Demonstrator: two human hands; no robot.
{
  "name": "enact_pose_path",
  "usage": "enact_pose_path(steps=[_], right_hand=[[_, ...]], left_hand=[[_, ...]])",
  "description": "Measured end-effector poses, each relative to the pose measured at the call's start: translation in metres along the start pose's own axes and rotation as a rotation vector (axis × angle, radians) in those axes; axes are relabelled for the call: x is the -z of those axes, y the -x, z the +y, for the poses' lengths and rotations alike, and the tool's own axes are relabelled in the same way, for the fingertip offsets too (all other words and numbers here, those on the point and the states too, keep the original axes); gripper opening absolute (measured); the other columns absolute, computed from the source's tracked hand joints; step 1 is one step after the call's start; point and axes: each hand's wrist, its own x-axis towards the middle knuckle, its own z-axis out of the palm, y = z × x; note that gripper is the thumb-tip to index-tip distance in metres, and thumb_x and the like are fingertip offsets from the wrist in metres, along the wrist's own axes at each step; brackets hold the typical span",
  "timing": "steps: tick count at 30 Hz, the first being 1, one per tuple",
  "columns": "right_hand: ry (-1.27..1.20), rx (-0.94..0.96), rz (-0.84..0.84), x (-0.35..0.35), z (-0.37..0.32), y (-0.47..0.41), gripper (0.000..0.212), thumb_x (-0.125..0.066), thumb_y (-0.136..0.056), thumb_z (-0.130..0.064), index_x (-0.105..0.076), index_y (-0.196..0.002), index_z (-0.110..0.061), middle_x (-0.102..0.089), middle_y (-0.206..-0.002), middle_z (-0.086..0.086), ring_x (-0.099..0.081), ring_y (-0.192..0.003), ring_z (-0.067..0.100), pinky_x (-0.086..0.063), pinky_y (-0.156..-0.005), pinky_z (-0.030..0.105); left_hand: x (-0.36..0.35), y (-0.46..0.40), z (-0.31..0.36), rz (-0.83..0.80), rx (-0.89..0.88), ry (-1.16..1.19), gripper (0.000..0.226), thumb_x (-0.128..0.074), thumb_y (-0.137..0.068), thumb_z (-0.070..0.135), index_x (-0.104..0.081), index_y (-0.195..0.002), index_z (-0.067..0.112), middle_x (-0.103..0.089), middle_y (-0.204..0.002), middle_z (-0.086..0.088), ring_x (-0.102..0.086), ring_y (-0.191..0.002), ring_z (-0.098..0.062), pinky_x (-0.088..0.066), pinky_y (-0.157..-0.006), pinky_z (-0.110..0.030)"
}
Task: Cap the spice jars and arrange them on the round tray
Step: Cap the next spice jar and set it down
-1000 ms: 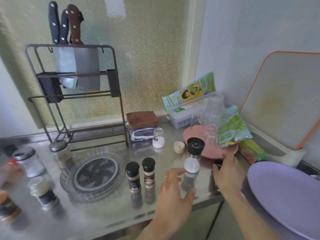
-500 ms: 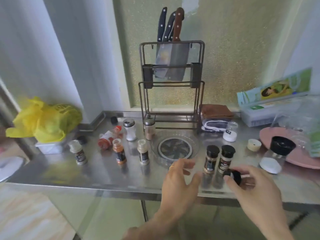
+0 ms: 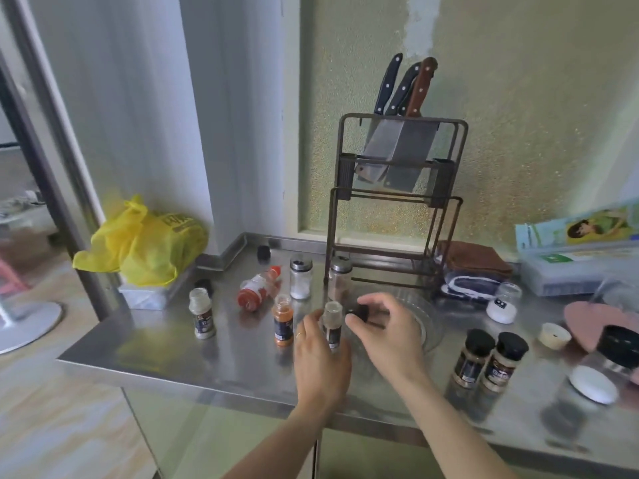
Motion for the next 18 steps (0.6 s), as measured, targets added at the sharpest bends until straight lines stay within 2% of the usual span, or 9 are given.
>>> enact_pose_path(steps=[2, 4, 6, 8, 10, 11, 13, 15, 18], right_hand=[[0.001, 0.001, 0.018, -0.013, 0.001, -0.014, 0.025, -0.086, -0.081, -0.018, -0.070, -0.099, -0.024, -0.074, -0.099, -0.011, -0.069, -0.092, -0.002, -0.056, -0.077, 0.010], [0.033, 0.012, 0.020, -0.022, 0.007, -0.026, 0.024, -0.086, -0.080, -0.019, -0.070, -0.096, -0.027, -0.074, -0.096, -0.012, -0.070, -0.092, 0.000, -0.060, -0.086, 0.024], [0.062, 0.036, 0.000, -0.027, 0.011, -0.035, 0.024, -0.085, -0.080, -0.017, -0.069, -0.095, -0.028, -0.074, -0.095, -0.013, -0.071, -0.092, 0.002, -0.060, -0.090, 0.034], [0.102, 0.083, -0.047, -0.030, 0.015, -0.039, 0.028, -0.083, -0.081, -0.012, -0.069, -0.099, -0.027, -0.074, -0.098, -0.014, -0.071, -0.095, 0.003, -0.060, -0.091, 0.036], [0.163, 0.153, -0.114, -0.028, 0.018, -0.039, 0.036, -0.081, -0.081, -0.011, -0.070, -0.111, -0.029, -0.073, -0.107, -0.015, -0.070, -0.101, 0.002, -0.060, -0.094, 0.035], [0.202, 0.188, -0.145, -0.026, 0.018, -0.038, 0.042, -0.079, -0.081, -0.013, -0.070, -0.117, -0.032, -0.071, -0.113, -0.014, -0.069, -0.105, 0.003, -0.059, -0.096, 0.035], [0.288, 0.236, -0.211, -0.017, 0.014, -0.037, 0.048, -0.077, -0.082, -0.016, -0.070, -0.125, -0.036, -0.066, -0.116, -0.011, -0.068, -0.106, 0.007, -0.059, -0.096, 0.033], [0.378, 0.259, -0.290, -0.004, 0.006, -0.037, 0.047, -0.077, -0.083, -0.016, -0.072, -0.125, -0.036, -0.064, -0.112, -0.010, -0.068, -0.101, 0.008, -0.059, -0.093, 0.030], [0.432, 0.229, -0.363, 0.014, -0.008, -0.034, 0.040, -0.080, -0.081, -0.023, -0.073, -0.119, -0.035, -0.068, -0.107, -0.011, -0.070, -0.095, 0.007, -0.060, -0.089, 0.030]], left_hand=[[-0.007, -0.014, -0.001, 0.004, -0.003, 0.014, 0.055, -0.068, -0.091, 0.026, -0.044, -0.140, 0.019, -0.058, -0.136, 0.001, -0.053, -0.129, -0.020, -0.046, -0.100, -0.032], [-0.013, -0.025, -0.001, -0.016, 0.003, 0.021, 0.053, -0.066, -0.091, 0.022, -0.045, -0.140, 0.017, -0.063, -0.132, -0.002, -0.058, -0.125, -0.023, -0.049, -0.095, -0.035], [-0.018, -0.033, -0.005, -0.032, 0.016, 0.032, 0.039, -0.064, -0.089, 0.015, -0.052, -0.126, 0.016, -0.070, -0.115, -0.004, -0.065, -0.112, -0.027, -0.053, -0.084, -0.040], [-0.019, -0.037, -0.010, -0.029, 0.021, 0.028, 0.028, -0.063, -0.086, 0.010, -0.056, -0.111, 0.016, -0.073, -0.102, -0.002, -0.068, -0.101, -0.029, -0.053, -0.077, -0.041], [-0.017, -0.038, -0.013, -0.006, -0.010, 0.023, 0.025, -0.064, -0.085, 0.010, -0.060, -0.108, 0.019, -0.075, -0.097, 0.002, -0.070, -0.095, -0.026, -0.054, -0.074, -0.039], [-0.015, -0.037, -0.014, 0.004, -0.039, 0.027, 0.025, -0.065, -0.085, 0.011, -0.062, -0.108, 0.021, -0.076, -0.095, 0.004, -0.070, -0.093, -0.024, -0.053, -0.073, -0.036], [-0.010, -0.032, -0.013, 0.017, -0.090, 0.037, 0.028, -0.070, -0.084, 0.013, -0.065, -0.109, 0.022, -0.073, -0.092, 0.013, -0.070, -0.091, -0.018, -0.047, -0.068, -0.019], [-0.004, -0.027, -0.014, 0.013, -0.136, 0.062, 0.042, -0.077, -0.081, 0.017, -0.063, -0.119, 0.025, -0.071, -0.097, 0.020, -0.068, -0.093, -0.008, -0.042, -0.071, -0.005], [0.002, -0.017, -0.014, 0.020, -0.234, 0.079, 0.051, -0.083, -0.077, 0.022, -0.058, -0.120, 0.031, -0.075, -0.103, 0.021, -0.066, -0.093, 0.002, -0.040, -0.076, -0.001]])
